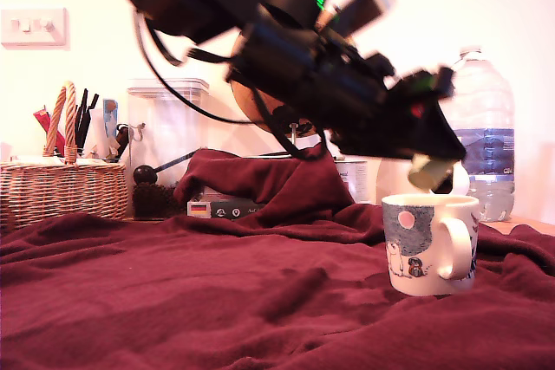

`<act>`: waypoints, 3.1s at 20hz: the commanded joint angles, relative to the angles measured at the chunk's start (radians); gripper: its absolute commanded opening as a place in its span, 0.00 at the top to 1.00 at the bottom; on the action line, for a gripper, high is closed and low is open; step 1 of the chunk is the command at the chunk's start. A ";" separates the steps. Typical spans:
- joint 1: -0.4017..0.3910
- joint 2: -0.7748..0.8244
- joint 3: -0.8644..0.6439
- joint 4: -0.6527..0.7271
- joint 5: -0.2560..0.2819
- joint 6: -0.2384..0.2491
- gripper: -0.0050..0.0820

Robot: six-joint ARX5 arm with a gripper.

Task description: Pick up the coffee capsules on the table and drop them inside the coffee cup

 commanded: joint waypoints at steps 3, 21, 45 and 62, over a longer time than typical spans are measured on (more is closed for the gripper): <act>0.012 0.072 0.085 -0.061 0.023 -0.002 0.73; 0.017 0.106 0.112 -0.075 0.020 0.006 0.73; 0.046 -0.012 0.112 -0.202 0.053 0.007 0.69; 0.186 -0.170 -0.007 -0.382 0.143 0.032 0.97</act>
